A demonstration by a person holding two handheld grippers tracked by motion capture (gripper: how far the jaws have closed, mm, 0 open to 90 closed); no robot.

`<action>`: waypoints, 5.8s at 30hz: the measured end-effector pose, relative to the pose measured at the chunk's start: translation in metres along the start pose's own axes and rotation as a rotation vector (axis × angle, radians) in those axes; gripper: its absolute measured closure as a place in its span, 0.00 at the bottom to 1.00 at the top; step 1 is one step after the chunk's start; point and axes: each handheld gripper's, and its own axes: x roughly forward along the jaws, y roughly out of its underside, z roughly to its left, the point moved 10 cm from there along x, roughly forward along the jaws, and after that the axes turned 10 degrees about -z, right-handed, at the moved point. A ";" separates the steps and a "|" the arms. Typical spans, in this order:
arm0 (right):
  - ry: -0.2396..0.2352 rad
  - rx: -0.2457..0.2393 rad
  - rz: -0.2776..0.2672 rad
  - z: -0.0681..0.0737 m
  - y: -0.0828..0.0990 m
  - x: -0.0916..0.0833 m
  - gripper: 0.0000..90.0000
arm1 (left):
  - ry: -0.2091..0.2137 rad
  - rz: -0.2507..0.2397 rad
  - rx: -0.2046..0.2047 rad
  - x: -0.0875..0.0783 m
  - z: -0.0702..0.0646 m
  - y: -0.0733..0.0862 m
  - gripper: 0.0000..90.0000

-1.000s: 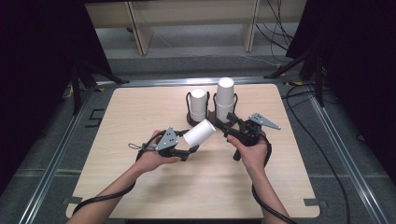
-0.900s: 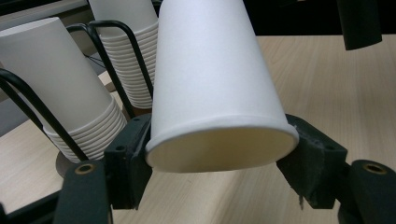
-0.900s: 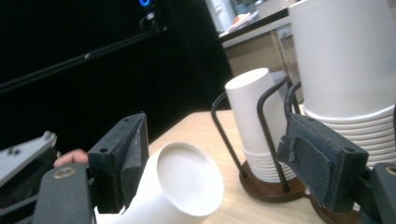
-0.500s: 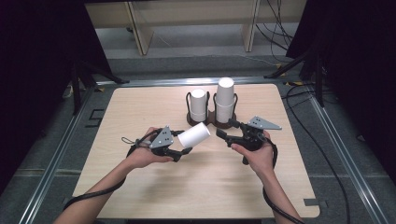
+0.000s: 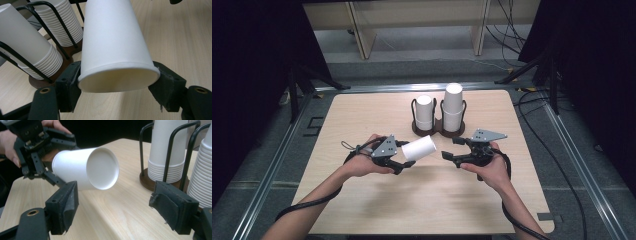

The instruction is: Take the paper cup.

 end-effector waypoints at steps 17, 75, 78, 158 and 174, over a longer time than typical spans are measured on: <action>-0.074 -0.058 0.074 0.011 0.012 -0.003 0.25 | 0.064 0.039 0.034 -0.009 -0.002 -0.003 0.34; -0.283 -0.164 0.314 0.033 0.034 0.003 0.27 | 0.364 0.335 0.230 -0.017 -0.023 0.001 0.34; -0.285 -0.183 0.320 0.031 0.033 0.003 0.27 | 0.362 0.353 0.236 -0.016 -0.022 0.001 0.34; -0.277 -0.292 0.465 0.044 0.028 0.035 0.26 | 0.407 0.711 0.271 0.000 -0.020 0.000 0.35; -0.298 -0.328 0.504 0.052 0.032 0.047 0.26 | 0.417 0.721 0.272 0.002 -0.021 -0.002 0.35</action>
